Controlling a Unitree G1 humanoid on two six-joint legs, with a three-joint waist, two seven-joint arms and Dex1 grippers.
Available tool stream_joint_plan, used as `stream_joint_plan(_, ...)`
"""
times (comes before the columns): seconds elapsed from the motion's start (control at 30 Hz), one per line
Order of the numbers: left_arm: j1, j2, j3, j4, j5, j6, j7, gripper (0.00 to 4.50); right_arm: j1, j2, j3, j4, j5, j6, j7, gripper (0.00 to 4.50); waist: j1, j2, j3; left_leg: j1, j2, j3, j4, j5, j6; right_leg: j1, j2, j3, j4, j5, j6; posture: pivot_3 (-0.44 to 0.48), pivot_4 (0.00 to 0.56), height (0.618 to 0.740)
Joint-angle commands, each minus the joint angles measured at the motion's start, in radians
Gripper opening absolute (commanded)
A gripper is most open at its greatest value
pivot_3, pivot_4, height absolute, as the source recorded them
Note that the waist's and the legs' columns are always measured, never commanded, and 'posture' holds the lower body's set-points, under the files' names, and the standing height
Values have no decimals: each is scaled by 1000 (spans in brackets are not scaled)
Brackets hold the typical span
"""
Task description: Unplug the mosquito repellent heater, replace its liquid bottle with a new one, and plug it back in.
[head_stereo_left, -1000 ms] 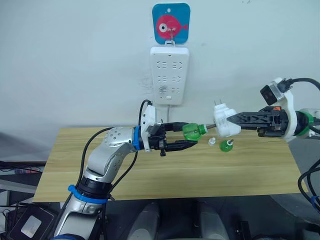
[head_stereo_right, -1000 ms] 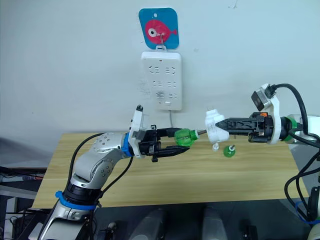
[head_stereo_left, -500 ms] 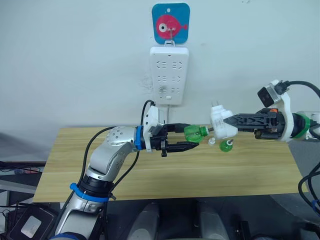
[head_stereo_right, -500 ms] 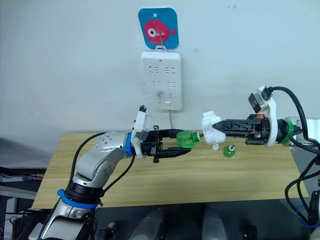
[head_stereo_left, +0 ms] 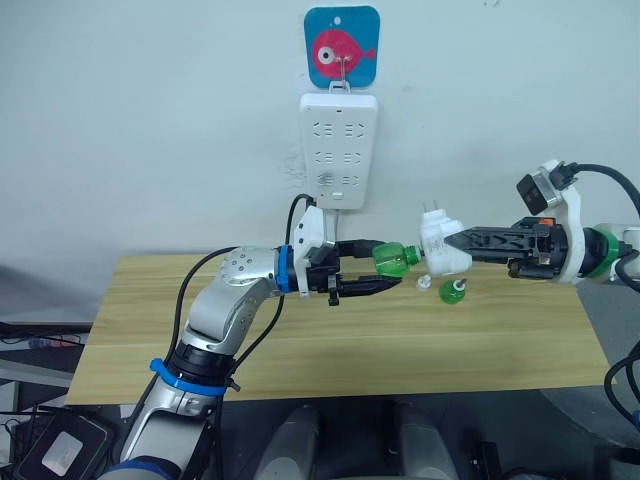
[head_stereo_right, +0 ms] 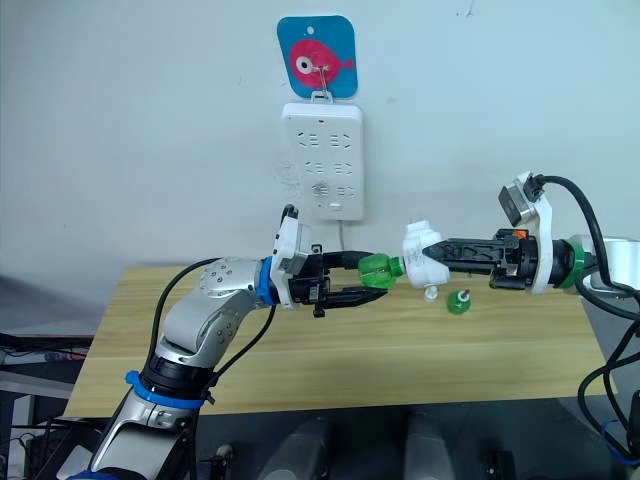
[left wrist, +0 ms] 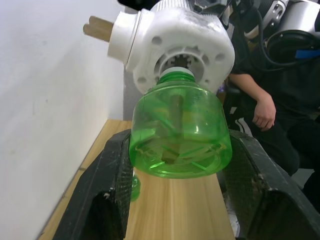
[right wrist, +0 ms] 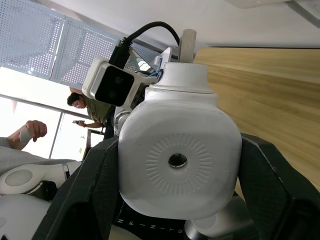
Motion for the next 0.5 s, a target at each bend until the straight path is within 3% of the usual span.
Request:
stream_joint_plan(0.03,-22,-2,11,-21,-1,-19,8,2221,-7,-10,-3,-24,25,-13,-1,3012,0,0,0,0,0,0,0,0,0,0,0,0,0,0,0,110,219,740)
stream_joint_plan(0.5,-40,-22,-26,-29,9,-12,2,2221,-47,38,52,-189,-3,-67,-102,3012,0,0,0,0,0,-1,0,0,0,0,0,0,0,0,0,100,225,740)
